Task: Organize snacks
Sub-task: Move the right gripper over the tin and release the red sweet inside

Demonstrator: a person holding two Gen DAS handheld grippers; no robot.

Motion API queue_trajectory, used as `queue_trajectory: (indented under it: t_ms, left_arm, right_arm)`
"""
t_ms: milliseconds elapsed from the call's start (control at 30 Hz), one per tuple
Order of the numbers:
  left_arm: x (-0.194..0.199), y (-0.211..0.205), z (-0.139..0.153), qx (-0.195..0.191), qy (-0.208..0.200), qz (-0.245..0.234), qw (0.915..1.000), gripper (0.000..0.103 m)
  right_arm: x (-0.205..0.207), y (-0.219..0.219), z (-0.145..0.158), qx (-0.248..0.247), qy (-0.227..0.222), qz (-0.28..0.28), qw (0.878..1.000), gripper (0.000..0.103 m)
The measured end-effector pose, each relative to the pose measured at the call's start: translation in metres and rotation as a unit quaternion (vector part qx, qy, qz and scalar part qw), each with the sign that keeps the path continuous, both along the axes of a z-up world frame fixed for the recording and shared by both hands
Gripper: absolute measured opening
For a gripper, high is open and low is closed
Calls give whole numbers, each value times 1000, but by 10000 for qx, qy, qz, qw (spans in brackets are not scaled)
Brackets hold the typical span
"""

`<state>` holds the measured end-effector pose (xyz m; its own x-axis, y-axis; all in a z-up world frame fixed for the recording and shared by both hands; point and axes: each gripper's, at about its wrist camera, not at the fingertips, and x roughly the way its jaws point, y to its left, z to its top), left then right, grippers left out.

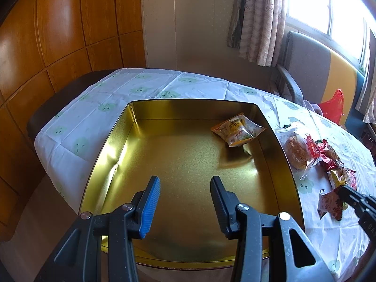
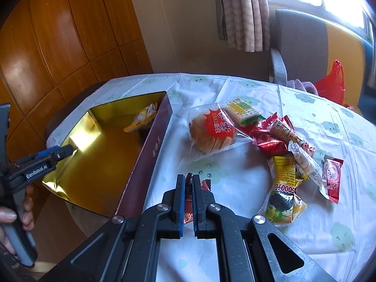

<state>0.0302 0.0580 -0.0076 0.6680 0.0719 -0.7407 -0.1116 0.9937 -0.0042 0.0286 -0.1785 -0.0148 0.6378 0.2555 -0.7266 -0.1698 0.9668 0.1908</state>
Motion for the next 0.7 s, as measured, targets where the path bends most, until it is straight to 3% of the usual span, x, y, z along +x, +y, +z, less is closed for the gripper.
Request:
queue_trajectory:
  t_ms: [233,433,533,700]
  left_arm:
    - [0,2,4,1,-70,53,10000,45]
    - [0,12,8,-12,-113,198,9997,45]
    - [1,17,7,-30,-91,243,9997,45]
    - [0,20,3,-31,-52,244,9997,45]
  right_arm:
    - [3,4,31,247,-269,193,9991,5]
    - [18,44,58,615,-449,853,9934,5]
    - [33,68,56,834,-305,1129,9896,7]
    - [50,86,30,622,9,995,9931,8]
